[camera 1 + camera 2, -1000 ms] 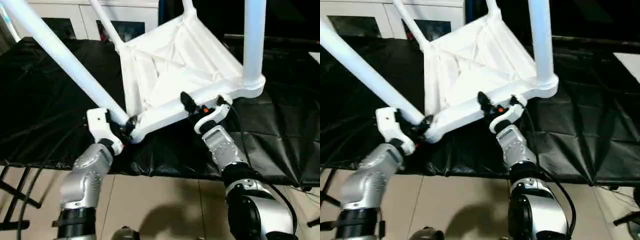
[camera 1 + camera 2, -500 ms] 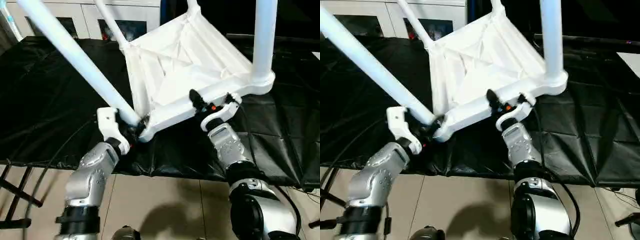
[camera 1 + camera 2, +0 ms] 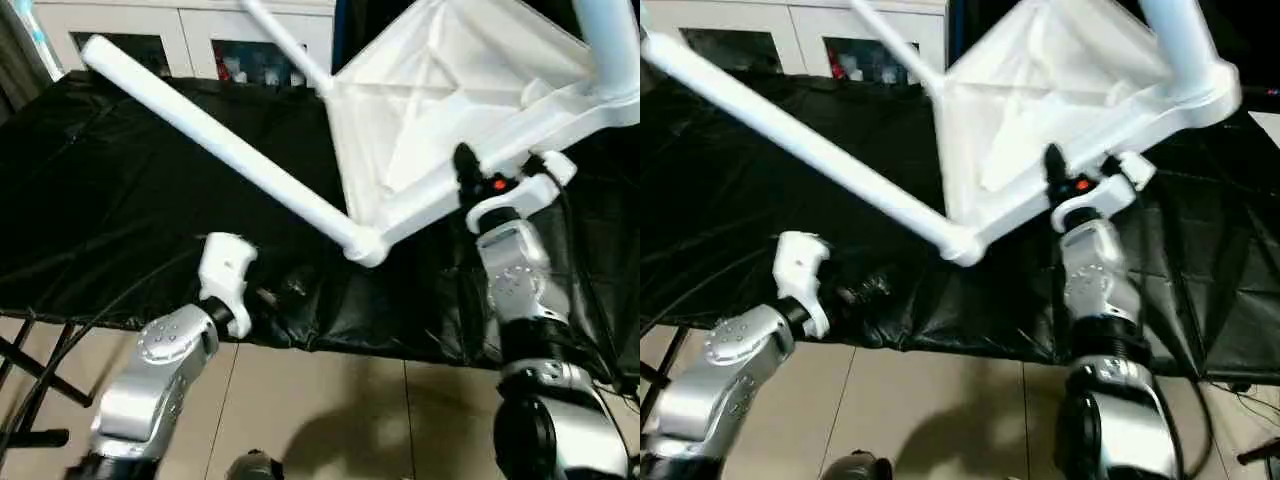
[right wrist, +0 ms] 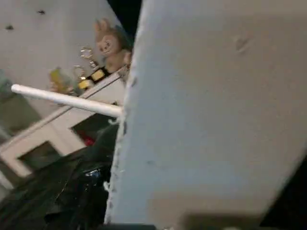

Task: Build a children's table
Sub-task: Flip table

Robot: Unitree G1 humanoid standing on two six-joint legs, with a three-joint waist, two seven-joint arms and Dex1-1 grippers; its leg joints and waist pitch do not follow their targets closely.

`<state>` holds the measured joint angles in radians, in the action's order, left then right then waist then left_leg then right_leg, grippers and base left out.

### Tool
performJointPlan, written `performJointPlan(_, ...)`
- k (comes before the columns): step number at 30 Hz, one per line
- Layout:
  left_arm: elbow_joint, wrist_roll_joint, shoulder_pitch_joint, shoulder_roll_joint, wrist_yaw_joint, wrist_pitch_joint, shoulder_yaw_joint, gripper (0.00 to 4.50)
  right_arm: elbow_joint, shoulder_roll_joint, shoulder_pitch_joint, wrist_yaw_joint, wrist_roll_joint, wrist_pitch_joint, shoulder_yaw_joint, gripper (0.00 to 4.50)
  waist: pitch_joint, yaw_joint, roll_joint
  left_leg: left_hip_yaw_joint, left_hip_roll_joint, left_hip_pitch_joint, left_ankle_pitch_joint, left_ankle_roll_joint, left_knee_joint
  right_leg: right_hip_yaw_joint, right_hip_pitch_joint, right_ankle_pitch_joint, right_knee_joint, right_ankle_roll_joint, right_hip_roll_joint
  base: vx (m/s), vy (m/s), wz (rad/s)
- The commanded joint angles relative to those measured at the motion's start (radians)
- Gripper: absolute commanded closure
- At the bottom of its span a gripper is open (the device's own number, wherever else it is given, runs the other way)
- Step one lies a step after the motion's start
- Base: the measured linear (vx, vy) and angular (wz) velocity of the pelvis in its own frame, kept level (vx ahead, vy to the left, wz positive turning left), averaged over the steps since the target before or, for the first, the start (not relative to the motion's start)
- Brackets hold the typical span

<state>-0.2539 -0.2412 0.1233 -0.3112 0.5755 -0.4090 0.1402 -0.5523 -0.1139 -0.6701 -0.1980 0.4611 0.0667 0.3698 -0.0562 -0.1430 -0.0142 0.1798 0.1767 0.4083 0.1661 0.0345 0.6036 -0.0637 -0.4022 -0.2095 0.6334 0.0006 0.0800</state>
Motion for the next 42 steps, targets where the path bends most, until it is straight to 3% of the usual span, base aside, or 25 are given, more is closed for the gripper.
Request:
performJointPlan(1,-0.098,-0.006,0.019,-0.036,0.074,-0.021,0.058,0.76,0.103,-0.047,0.001,0.038,-0.109,-0.002,-0.047,2.45,0.078,0.012,0.012,-0.009,0.049,-0.037,0.064,-0.037,-0.061,0.043,0.039,-0.02,-0.055,-0.175,0.056,0.0,0.0,0.0)
performJointPlan(6,-0.186,-0.032,0.073,-0.083,0.104,-0.1,0.091,0.76,0.17,-0.04,0.013,0.068,-0.163,0.033,-0.108,2.46,0.071,0.029,0.007,-0.008,0.042,-0.036,0.151,0.024,-0.069,0.049,0.04,-0.112,-0.064,-0.139,0.054,0.0,0.0,0.0)
performJointPlan(7,-0.21,-0.047,0.12,-0.09,0.108,-0.131,0.08,0.76,0.195,-0.031,0.013,0.099,-0.186,0.05,-0.127,2.46,0.071,0.037,0.007,-0.009,0.04,-0.034,0.161,0.033,-0.069,0.049,0.041,-0.115,-0.064,-0.137,0.052,0.0,0.0,0.0)
performJointPlan(11,-0.223,-0.053,0.19,-0.109,0.116,-0.143,0.049,0.76,0.231,-0.023,0.019,0.169,-0.236,0.076,-0.161,2.48,0.07,0.05,0.007,-0.011,0.036,-0.032,0.171,0.045,-0.068,0.049,0.043,-0.13,-0.067,-0.13,0.05,0.0,0.0,0.0)
performJointPlan(14,-0.226,-0.03,0.283,-0.147,0.119,-0.128,0.012,0.76,0.248,-0.007,0.02,0.239,-0.327,0.076,-0.211,2.49,0.071,0.055,0.007,-0.011,0.035,-0.034,0.173,0.051,-0.067,0.049,0.04,-0.138,-0.066,-0.126,0.048,0.0,0.0,0.0)
performJointPlan(19,-0.264,-0.039,0.357,-0.191,0.133,-0.165,-0.006,0.76,0.21,0.027,0.003,0.313,-0.37,0.071,-0.229,2.51,0.07,0.056,0.004,-0.014,0.038,-0.039,0.198,0.072,-0.07,0.049,0.036,-0.138,-0.062,-0.124,0.047,0.0,0.0,0.0)
performJointPlan(24,-0.296,-0.07,0.371,-0.218,0.153,-0.208,-0.01,0.76,0.176,0.044,-0.02,0.347,-0.385,0.072,-0.249,2.53,0.07,0.056,0.005,-0.012,0.036,-0.041,0.218,0.084,-0.069,0.052,0.034,-0.144,-0.062,-0.119,0.047,0.0,0.0,0.0)
performJointPlan(28,-0.274,-0.03,0.389,-0.219,0.125,-0.179,-0.01,0.76,0.136,0.055,-0.044,0.362,-0.414,0.063,-0.269,2.54,0.068,0.059,0.008,-0.015,0.036,-0.035,0.232,0.092,-0.071,0.051,0.036,-0.183,-0.065,-0.108,0.048,0.0,0.0,0.0)
performJointPlan(34,-0.178,0.086,0.497,-0.215,0.041,-0.098,-0.019,0.76,0.066,0.063,-0.073,0.363,-0.451,0.05,-0.309,2.54,0.068,0.062,0.007,-0.02,0.036,-0.038,0.276,0.11,-0.074,0.052,0.034,-0.213,-0.067,-0.094,0.049,0.0,0.0,0.0)
performJointPlan(35,-0.136,0.129,0.53,-0.224,0.008,-0.059,-0.02,0.76,0.04,0.068,-0.083,0.358,-0.457,0.052,-0.319,2.54,0.068,0.061,0.013,-0.019,0.037,-0.035,0.273,0.108,-0.074,0.052,0.035,-0.211,-0.068,-0.094,0.05,0.0,0.0,0.0)
performJointPlan(38,-0.043,0.207,0.583,-0.236,-0.043,0.037,-0.014,0.76,-0.019,0.073,-0.104,0.333,-0.466,0.049,-0.338,2.54,0.07,0.06,0.009,-0.021,0.035,-0.035,0.278,0.108,-0.074,0.051,0.035,-0.223,-0.069,-0.09,0.051,0.0,0.0,0.0)
performJointPlan(40,-0.024,0.232,0.593,-0.243,-0.05,0.06,-0.003,0.76,-0.032,0.073,-0.108,0.333,-0.47,0.046,-0.34,1.98,0.07,0.059,0.009,-0.022,0.037,-0.037,0.284,0.109,-0.074,0.052,0.032,-0.224,-0.07,-0.095,0.053,0.0,0.0,0.0)
performJointPlan(41,0.011,0.289,0.608,-0.258,-0.068,0.122,0.019,0.76,-0.048,0.079,-0.111,0.316,-0.458,0.035,-0.335,1.98,0.07,0.057,0.009,-0.023,0.038,-0.036,0.284,0.108,-0.075,0.052,0.032,-0.215,-0.069,-0.1,0.055,0.0,0.0,0.0)
performJointPlan(42,0.011,0.289,0.608,-0.258,-0.068,0.122,0.019,0.76,-0.048,0.079,-0.111,0.316,-0.458,0.035,-0.335,1.98,0.071,0.059,0.008,-0.023,0.038,-0.036,0.286,0.105,-0.074,0.052,0.031,-0.21,-0.069,-0.102,0.054,0.0,0.0,0.0)
